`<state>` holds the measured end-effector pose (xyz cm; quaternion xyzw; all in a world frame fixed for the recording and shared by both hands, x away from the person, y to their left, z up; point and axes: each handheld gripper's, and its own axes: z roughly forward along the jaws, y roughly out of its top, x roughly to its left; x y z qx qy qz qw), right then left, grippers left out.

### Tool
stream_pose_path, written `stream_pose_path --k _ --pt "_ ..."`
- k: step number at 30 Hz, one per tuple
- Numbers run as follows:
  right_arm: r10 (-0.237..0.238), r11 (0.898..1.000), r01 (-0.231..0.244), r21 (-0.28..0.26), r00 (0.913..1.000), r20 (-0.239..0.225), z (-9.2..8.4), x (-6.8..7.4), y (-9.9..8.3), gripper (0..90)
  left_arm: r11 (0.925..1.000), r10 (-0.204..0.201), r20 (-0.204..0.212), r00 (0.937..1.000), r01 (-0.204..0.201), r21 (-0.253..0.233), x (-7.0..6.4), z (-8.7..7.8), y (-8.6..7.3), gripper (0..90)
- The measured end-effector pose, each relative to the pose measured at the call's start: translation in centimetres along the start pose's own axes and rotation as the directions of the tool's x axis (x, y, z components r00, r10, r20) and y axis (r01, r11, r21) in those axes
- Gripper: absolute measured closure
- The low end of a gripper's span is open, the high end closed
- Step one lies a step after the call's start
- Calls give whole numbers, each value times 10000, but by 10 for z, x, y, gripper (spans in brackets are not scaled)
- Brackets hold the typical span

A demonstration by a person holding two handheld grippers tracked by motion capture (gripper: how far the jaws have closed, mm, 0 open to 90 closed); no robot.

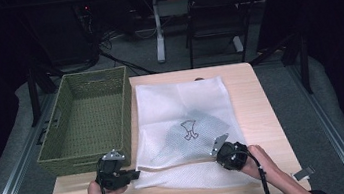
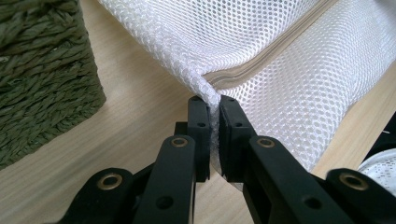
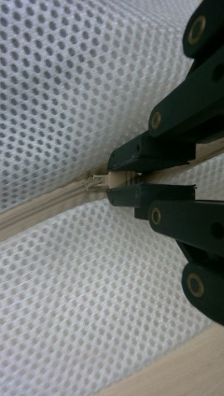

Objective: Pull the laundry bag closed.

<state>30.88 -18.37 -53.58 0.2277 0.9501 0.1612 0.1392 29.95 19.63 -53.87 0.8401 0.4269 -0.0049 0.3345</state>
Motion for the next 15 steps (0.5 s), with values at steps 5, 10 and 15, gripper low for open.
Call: stream_pose_path --k 5,10,15 --pt "139 9998 -140 105 9999 94 -2 -3 -6 820 10000 -18 1 10000 18 13 0 0 0 850" --pt "211 9997 -213 105 9997 140 -4 -7 -13 820 10000 -63 -2 10000 63 -19 0 0 0 850" --pt "381 9992 -384 135 9990 212 -6 -9 -19 820 10000 -50 17 10000 50 -9 0 1 0 850"
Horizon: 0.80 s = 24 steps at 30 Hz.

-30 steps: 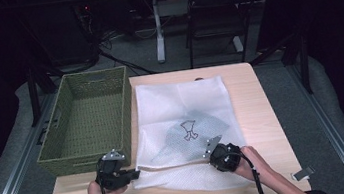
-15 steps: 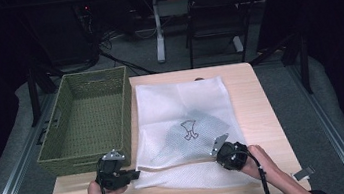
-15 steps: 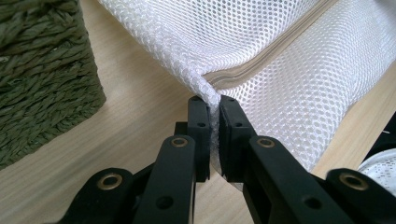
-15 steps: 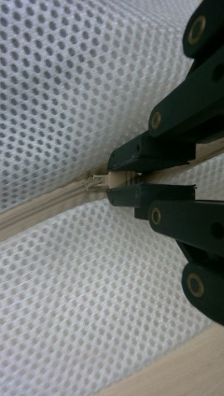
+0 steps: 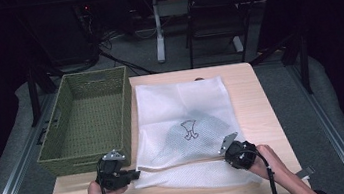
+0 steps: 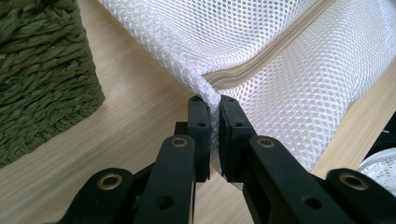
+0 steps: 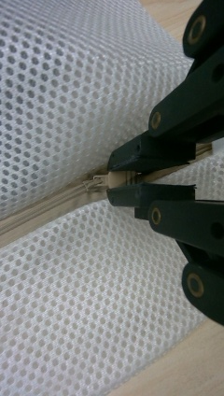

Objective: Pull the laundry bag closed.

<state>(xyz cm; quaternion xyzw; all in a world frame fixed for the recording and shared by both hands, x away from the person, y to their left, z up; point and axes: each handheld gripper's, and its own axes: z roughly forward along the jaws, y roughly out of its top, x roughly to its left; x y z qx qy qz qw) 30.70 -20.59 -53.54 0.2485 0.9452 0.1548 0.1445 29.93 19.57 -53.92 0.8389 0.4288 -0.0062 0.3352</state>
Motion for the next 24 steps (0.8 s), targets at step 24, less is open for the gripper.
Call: stream_pose_path --k 24 --pt "652 9971 -669 372 9968 452 -8 -20 -30 819 9999 128 21 9999 -128 35 -2 0 0 850"
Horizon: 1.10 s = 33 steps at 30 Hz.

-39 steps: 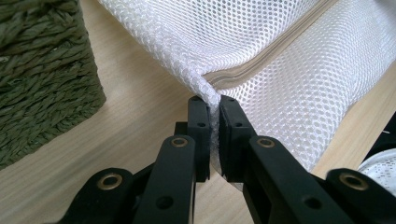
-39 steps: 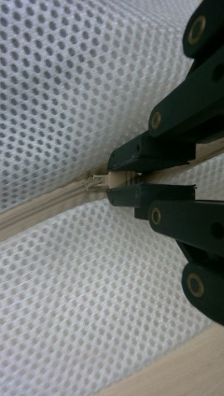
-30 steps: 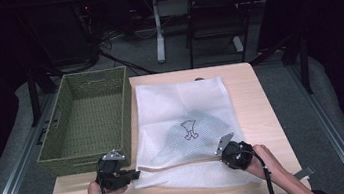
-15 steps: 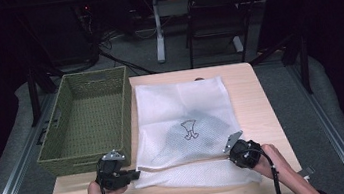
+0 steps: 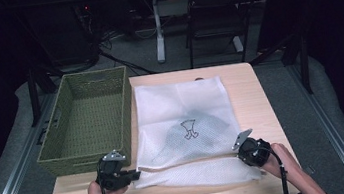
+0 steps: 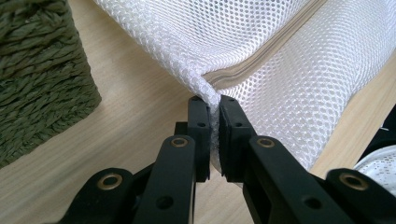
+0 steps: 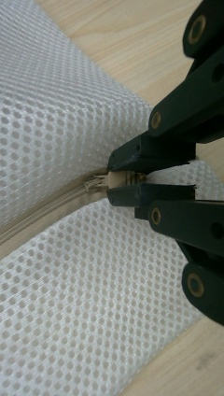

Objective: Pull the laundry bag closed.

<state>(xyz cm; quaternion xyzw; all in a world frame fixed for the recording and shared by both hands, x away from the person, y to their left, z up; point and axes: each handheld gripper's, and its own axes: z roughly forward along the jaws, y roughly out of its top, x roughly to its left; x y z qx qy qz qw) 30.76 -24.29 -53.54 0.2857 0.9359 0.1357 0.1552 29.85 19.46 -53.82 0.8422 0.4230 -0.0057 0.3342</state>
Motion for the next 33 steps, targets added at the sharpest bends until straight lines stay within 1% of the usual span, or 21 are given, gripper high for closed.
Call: stream_pose_path --k 5,8,10,13,14,15,16,18,19,21,23,24,25,27,28,29,30,31,32,33 --pt "312 9993 -313 191 9995 49 0 -7 -6 820 10000 -12 -15 10000 12 33 0 0 0 850" --pt "411 9988 -414 278 9991 99 1 -9 -8 819 10000 -10 -32 10000 10 2 0 0 0 851" --pt "393 9982 -401 436 9990 191 2 -11 -8 820 10000 14 -47 10000 -14 24 0 0 0 851" --pt "501 9967 -514 623 9985 219 3 -13 -10 820 10000 -22 -34 10000 22 68 0 1 0 851" --pt "523 9967 -533 613 9985 178 4 -14 -11 820 10000 -32 -46 10000 32 73 0 1 0 851" --pt "646 9959 -653 633 9978 129 4 -14 -11 820 10000 -32 -49 10000 32 78 0 1 0 851" --pt "621 9959 -629 647 9980 145 4 -15 -11 820 10000 -34 -33 10000 34 81 0 1 0 851" --pt "769 9944 -775 719 9970 110 5 -15 -10 819 10000 -62 -26 10000 62 77 0 2 0 851" --pt "748 9947 -755 698 9971 117 5 -16 -11 819 9999 -57 -32 10000 57 103 0 2 0 851" --pt "896 9939 -894 651 9960 -5 6 -16 -11 818 9999 24 -63 10000 -23 142 0 3 0 849" --pt "921 9937 -915 641 9957 -57 7 -17 -11 816 9999 64 -115 9999 -62 157 0 3 0 846" --pt "1060 9925 -1051 621 9943 -112 7 -17 -11 815 9999 85 -114 9999 -83 129 0 3 0 841" --pt "1084 9924 -1074 604 9940 -140 7 -17 -11 811 9996 206 -129 9997 -204 185 0 2 0 835" --pt "1168 9920 -1154 516 9928 -256 6 -18 -11 802 9996 246 -212 9995 -244 131 -1 2 0 806" --pt "1196 9918 -1179 484 9923 -332 6 -18 -12 797 9991 383 -200 9991 -379 212 -1 1 1 775" --pt "1344 9899 -1324 498 9902 -382 5 -17 -12 781 9987 488 -278 9984 -484 148 -2 0 1 756" --pt "1331 9906 -1313 388 9900 -468 4 -18 -12 752 9986 515 -239 9984 -511 165 -2 -1 1 727" --pt "1383 9903 -1368 261 9882 -659 3 -18 -12 726 9987 475 -237 9986 -470 199 -3 -1 1 680" --pt "1485 9889 -1475 190 9867 -662 1 -18 -11 699 9984 535 -256 9982 -530 195 -4 -2 1 641" --pt "1488 9888 -1493 -8 9863 -713 -1 -18 -11 668 9985 525 -284 9982 -520 161 -4 -3 2 607"
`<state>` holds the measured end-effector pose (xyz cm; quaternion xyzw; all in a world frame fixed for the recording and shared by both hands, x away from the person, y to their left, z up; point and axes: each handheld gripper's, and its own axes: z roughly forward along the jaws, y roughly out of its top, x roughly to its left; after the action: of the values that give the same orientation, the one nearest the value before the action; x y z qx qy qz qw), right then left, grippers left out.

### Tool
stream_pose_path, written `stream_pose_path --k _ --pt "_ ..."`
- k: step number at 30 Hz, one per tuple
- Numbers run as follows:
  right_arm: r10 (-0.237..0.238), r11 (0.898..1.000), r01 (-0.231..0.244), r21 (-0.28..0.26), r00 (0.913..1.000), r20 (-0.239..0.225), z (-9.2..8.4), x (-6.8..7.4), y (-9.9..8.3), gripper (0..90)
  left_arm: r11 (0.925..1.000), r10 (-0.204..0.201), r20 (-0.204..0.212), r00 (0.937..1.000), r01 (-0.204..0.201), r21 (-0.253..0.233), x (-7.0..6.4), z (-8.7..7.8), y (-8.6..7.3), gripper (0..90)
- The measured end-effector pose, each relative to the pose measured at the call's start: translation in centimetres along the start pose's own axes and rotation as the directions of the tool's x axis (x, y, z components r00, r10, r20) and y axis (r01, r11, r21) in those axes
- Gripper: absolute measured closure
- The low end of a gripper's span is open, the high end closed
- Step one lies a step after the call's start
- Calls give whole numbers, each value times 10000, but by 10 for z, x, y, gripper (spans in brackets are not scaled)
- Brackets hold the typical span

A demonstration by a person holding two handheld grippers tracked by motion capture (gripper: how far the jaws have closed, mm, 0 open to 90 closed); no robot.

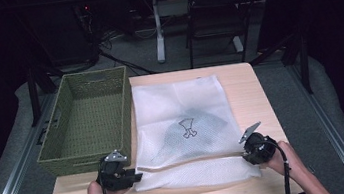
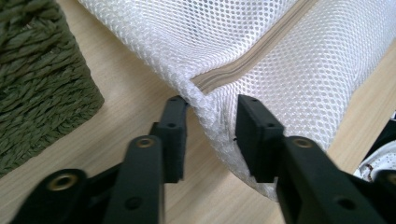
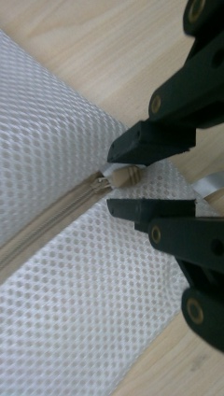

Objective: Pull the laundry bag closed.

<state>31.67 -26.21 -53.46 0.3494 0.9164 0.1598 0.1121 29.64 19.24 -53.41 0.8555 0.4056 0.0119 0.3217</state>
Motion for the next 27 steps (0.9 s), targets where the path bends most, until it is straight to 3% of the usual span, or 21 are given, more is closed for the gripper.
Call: stream_pose_path --k 5,10,20,27 --pt "291 9985 -304 -450 9991 -296 -6 0 4 478 10000 -22 -23 10000 22 52 -1 -4 1 403" --pt "459 9961 -498 -735 9975 -533 -9 2 7 304 9997 234 -86 9997 -233 54 -5 -10 5 317" --pt "700 9870 -800 -1390 9947 -759 -24 9 17 87 9993 330 -497 9982 -339 -177 -10 -26 9 153" --pt "705 9813 -810 -1744 9954 -653 -37 14 21 4 9976 489 -704 9963 -521 -449 -17 -48 12 74"
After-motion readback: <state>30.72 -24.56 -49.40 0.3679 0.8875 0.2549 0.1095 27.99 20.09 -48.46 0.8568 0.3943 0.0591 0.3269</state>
